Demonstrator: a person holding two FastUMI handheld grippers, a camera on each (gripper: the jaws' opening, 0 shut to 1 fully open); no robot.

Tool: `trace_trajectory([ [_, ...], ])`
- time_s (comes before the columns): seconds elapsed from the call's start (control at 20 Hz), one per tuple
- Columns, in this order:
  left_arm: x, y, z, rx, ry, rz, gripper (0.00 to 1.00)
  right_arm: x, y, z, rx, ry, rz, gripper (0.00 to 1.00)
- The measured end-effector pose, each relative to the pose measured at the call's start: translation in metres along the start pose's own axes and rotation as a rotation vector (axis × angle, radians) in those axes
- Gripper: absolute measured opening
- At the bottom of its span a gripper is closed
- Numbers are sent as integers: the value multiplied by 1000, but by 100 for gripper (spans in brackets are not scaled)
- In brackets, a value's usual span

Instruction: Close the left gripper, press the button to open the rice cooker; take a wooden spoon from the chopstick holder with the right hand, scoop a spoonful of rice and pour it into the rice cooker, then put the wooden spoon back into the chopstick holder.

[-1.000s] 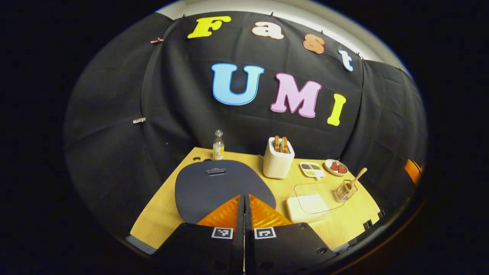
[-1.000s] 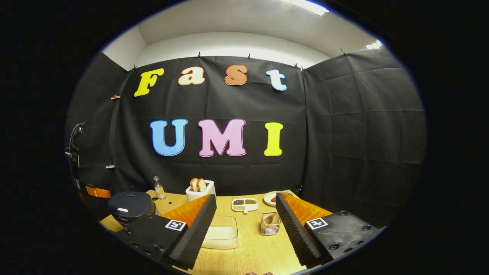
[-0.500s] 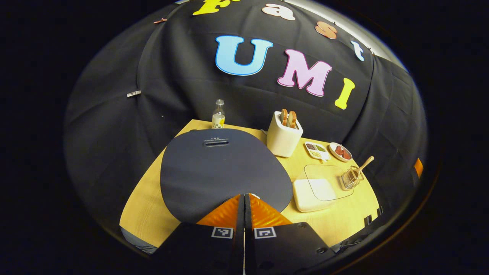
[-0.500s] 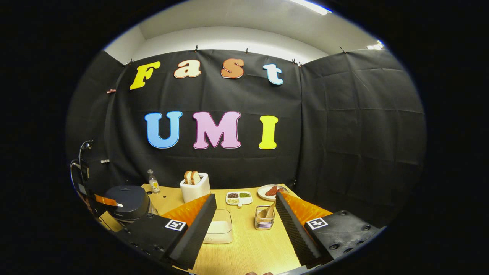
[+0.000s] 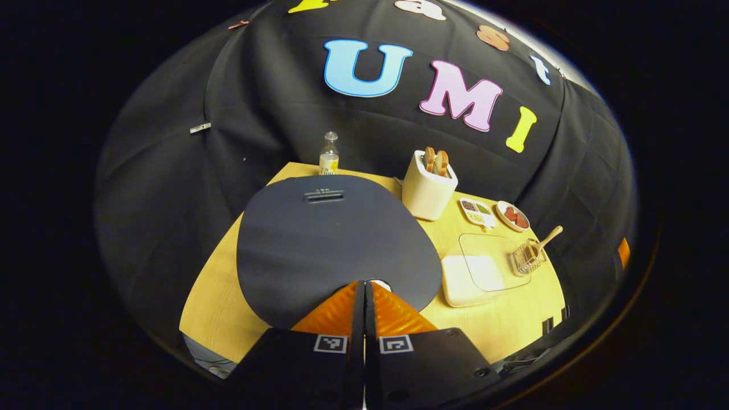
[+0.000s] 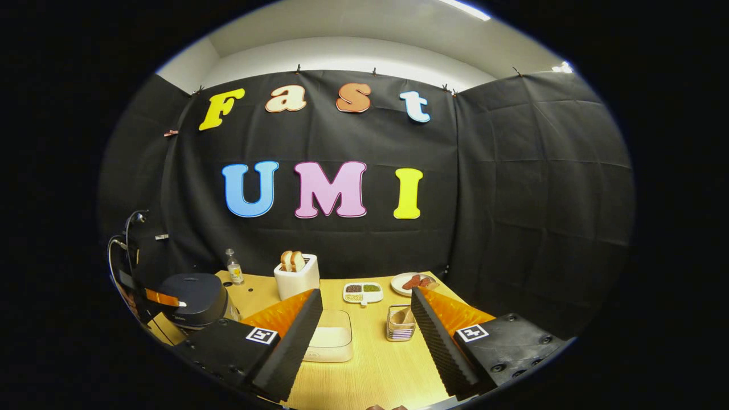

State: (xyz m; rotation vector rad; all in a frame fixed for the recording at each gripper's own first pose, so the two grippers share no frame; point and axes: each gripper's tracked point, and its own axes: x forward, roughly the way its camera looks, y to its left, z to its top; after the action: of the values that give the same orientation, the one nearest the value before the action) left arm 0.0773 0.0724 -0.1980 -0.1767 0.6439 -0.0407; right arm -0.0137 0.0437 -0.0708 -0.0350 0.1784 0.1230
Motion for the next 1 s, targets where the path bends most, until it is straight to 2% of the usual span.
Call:
trace_trajectory([
  [0.2, -6, -3, 7, 1, -52, 40, 7, 6, -3, 0, 0, 7, 22, 98],
  [0.35, -38, -9, 33, -6, -178, 92, 7, 16, -14, 2, -1, 9, 19, 98],
  [0.55, -90, -14, 97, -1, -422, 176, 6, 34, -27, 4, 17, 13, 24, 98],
  [0.75, -111, -22, 96, -6, -499, 234, 8, 54, -36, 1, 34, 28, 49, 98],
  [0.9, -121, -34, 96, -20, -530, 237, 17, 72, -43, -5, 48, 52, 70, 98],
  [1.0, -122, -47, 93, -25, -539, 236, 44, 85, -51, -12, 63, 75, 77, 98],
])
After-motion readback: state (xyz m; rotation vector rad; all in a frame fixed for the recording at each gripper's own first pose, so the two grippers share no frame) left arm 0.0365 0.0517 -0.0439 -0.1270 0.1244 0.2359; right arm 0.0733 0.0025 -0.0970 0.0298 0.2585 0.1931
